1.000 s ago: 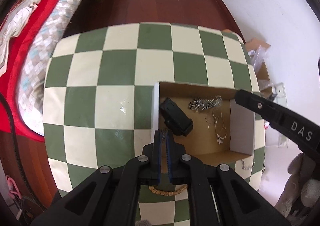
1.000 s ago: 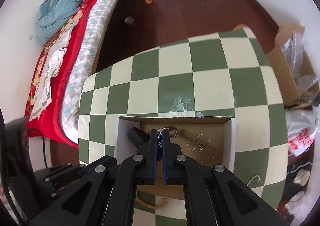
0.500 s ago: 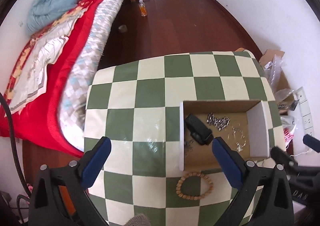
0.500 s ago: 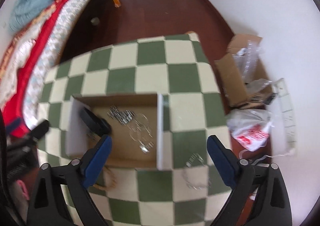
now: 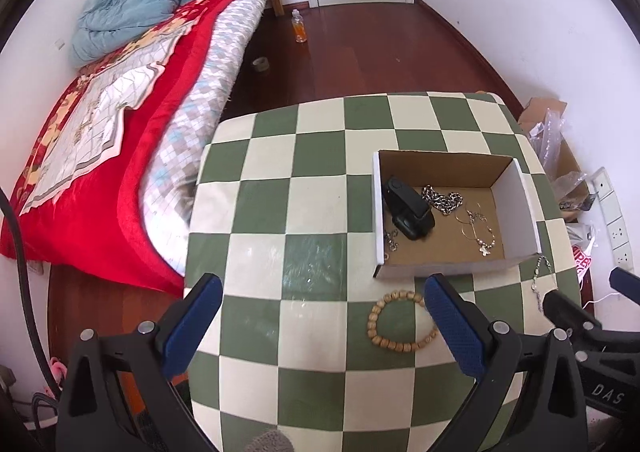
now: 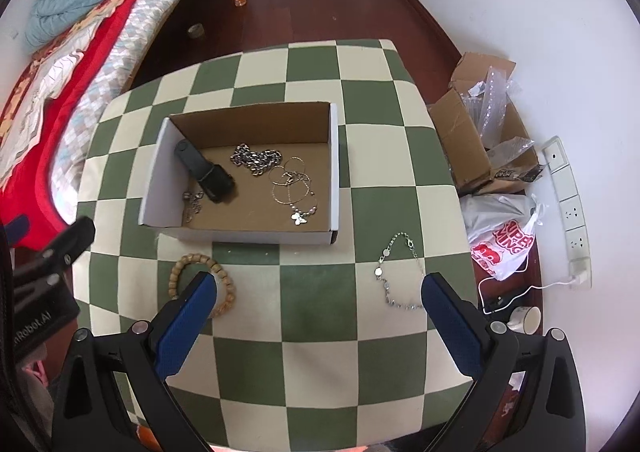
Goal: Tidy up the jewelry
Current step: 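Grasp the wooden bead bracelet with the left tool while the right tool grasps the silver link chain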
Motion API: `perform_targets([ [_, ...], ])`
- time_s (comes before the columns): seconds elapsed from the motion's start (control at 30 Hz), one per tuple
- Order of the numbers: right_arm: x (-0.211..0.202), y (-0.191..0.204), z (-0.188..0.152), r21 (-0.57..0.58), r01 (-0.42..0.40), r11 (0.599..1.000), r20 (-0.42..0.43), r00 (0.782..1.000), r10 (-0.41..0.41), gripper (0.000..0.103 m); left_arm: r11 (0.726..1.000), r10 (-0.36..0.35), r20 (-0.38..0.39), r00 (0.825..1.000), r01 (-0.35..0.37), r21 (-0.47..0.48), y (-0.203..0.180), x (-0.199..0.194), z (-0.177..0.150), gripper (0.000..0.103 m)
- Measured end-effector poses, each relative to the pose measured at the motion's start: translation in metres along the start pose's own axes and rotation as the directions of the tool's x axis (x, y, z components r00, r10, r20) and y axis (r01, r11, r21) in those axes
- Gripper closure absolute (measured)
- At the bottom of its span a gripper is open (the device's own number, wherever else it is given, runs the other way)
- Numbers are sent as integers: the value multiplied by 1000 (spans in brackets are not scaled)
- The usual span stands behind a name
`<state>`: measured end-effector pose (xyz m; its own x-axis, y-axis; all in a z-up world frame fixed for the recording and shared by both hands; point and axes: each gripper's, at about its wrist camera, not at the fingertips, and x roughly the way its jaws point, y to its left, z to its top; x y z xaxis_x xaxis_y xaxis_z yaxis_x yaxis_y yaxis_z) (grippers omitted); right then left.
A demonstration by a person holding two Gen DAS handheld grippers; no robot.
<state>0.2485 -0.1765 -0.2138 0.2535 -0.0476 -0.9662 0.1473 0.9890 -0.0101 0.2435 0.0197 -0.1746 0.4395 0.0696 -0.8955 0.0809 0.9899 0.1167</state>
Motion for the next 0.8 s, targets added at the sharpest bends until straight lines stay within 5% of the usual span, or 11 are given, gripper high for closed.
perform_targets([
  [0.57,-109,10,-40,-16,38,999,241,970,-33,0,999,31,161,986,-26,-38,26,-91,-31,0],
  [0.8,-139,14,-57,-7,-12,1000,291,957,13,0,998,37,201,979,-27,-53,30,-111,-39,0],
])
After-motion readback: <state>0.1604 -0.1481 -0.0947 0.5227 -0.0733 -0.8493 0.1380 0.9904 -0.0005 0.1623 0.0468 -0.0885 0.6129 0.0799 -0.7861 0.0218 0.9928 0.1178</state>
